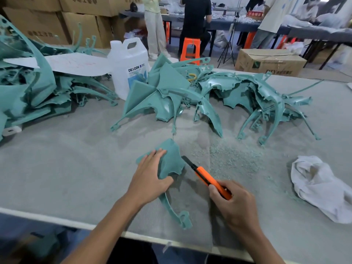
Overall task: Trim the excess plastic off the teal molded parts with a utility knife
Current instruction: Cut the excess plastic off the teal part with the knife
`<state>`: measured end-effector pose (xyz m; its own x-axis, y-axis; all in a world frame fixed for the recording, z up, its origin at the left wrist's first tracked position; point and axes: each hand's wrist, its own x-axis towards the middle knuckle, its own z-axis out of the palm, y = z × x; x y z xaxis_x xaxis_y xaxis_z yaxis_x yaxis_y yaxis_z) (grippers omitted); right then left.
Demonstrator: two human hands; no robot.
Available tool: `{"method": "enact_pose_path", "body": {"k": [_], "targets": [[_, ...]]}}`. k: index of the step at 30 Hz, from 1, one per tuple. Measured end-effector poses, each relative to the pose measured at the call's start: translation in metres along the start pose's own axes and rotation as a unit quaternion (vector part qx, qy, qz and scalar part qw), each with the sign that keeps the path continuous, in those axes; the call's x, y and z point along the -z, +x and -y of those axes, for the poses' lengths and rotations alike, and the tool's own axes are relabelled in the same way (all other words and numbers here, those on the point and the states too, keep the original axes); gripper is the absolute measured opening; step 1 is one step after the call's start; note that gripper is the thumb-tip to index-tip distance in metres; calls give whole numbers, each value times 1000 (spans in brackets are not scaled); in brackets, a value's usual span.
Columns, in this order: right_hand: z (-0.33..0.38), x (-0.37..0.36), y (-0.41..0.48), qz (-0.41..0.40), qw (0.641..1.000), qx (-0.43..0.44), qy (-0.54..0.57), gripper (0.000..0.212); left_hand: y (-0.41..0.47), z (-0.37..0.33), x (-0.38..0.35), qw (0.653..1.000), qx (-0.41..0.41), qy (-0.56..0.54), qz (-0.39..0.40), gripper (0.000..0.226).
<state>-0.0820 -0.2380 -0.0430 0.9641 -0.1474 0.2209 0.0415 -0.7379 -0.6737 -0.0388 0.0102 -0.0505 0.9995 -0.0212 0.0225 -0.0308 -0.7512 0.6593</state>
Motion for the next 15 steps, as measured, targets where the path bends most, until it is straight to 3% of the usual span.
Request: {"method": "enact_pose_path", "body": {"k": [7,15], "targets": [[-3,-2,4,27,999,8,18,24,0,-5,4,1000,-6,-6,22,95],[-3,0,4,17,999,13,26,11,-5,3,28,989,-11,-34,143,94]]}}
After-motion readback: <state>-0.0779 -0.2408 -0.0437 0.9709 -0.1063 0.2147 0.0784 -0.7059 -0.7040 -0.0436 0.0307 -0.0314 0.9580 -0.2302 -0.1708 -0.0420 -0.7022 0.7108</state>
